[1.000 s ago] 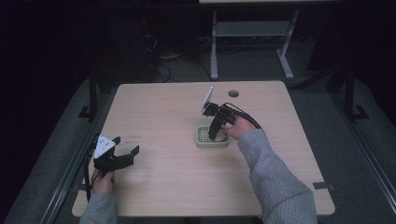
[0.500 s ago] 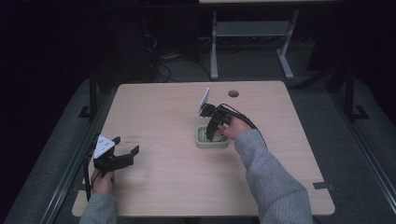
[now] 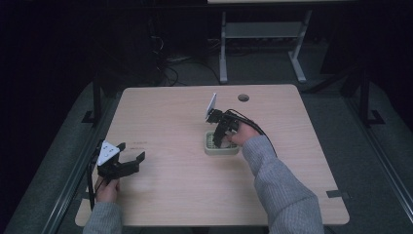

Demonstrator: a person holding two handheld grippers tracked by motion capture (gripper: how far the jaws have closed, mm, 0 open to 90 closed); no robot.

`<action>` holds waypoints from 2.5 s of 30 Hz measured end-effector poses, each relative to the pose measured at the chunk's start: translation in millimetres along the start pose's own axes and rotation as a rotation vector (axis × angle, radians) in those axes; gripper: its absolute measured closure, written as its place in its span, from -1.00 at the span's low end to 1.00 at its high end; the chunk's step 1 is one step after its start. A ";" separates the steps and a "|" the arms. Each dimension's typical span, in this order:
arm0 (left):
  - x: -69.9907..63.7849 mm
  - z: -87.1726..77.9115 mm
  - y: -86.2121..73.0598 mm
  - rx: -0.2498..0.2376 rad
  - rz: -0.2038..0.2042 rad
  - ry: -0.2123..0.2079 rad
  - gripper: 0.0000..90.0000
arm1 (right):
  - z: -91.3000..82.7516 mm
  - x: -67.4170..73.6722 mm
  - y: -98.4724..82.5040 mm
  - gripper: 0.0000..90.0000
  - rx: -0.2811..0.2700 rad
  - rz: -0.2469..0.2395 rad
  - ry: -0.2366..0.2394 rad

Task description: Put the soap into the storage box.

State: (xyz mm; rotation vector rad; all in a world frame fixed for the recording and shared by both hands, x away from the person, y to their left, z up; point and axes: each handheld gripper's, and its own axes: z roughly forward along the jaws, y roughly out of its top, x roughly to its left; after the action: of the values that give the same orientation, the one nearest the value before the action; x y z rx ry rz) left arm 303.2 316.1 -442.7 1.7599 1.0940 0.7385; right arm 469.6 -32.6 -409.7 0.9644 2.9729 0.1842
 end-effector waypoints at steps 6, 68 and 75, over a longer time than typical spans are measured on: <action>0.0 0.0 0.0 -0.002 -0.004 0.000 -0.67 | 1.7 0.1 1.5 -0.47 -0.001 -0.010 0.002; -0.7 0.3 -0.1 -0.002 -0.002 -0.006 -0.67 | -18.7 -5.6 -16.8 -0.55 -0.054 0.036 0.019; -1.1 0.5 -0.3 0.001 -0.002 -0.004 -0.67 | -21.4 -6.9 -21.8 -0.55 -0.057 0.039 0.024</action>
State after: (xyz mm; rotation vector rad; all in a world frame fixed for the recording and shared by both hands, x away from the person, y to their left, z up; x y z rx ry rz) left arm 303.1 315.0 -443.2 1.7603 1.0937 0.7325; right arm 461.5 -56.5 -391.1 1.0211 2.9543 0.2815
